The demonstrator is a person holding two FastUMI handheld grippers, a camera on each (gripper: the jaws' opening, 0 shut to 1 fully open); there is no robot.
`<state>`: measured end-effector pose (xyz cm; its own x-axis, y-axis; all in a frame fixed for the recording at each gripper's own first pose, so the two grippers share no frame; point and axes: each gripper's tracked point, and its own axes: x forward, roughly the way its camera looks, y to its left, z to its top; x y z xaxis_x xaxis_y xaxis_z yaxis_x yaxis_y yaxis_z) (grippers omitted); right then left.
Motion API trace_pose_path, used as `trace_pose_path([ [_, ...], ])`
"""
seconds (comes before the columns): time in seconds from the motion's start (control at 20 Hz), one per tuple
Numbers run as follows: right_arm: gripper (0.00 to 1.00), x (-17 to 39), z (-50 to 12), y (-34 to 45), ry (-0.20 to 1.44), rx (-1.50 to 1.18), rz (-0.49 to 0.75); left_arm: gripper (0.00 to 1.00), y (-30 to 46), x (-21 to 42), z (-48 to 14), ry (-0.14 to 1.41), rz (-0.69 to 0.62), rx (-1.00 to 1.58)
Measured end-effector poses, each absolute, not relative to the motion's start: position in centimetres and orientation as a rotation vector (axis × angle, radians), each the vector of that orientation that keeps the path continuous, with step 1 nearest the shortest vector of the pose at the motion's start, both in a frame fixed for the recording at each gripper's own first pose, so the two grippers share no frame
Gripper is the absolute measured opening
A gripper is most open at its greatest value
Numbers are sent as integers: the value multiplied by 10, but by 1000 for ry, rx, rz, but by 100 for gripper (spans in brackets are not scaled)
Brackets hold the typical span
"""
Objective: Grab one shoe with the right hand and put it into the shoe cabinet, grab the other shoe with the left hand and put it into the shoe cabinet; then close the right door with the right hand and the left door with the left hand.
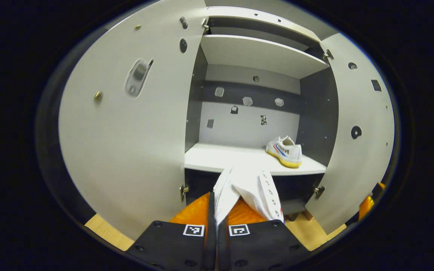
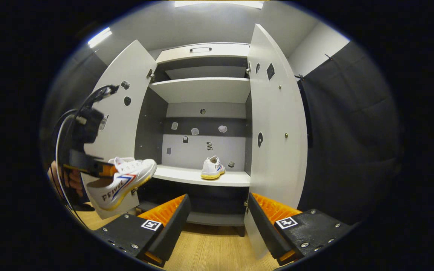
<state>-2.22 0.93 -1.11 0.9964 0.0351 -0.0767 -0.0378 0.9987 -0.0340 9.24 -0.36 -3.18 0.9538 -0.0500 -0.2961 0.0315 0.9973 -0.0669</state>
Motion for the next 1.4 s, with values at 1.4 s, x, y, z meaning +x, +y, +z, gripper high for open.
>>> trace_pose_path([
  [1.4,94,-15,-35,-25,82,7,-80,36,-63,361,-116,638,22,-1],
])
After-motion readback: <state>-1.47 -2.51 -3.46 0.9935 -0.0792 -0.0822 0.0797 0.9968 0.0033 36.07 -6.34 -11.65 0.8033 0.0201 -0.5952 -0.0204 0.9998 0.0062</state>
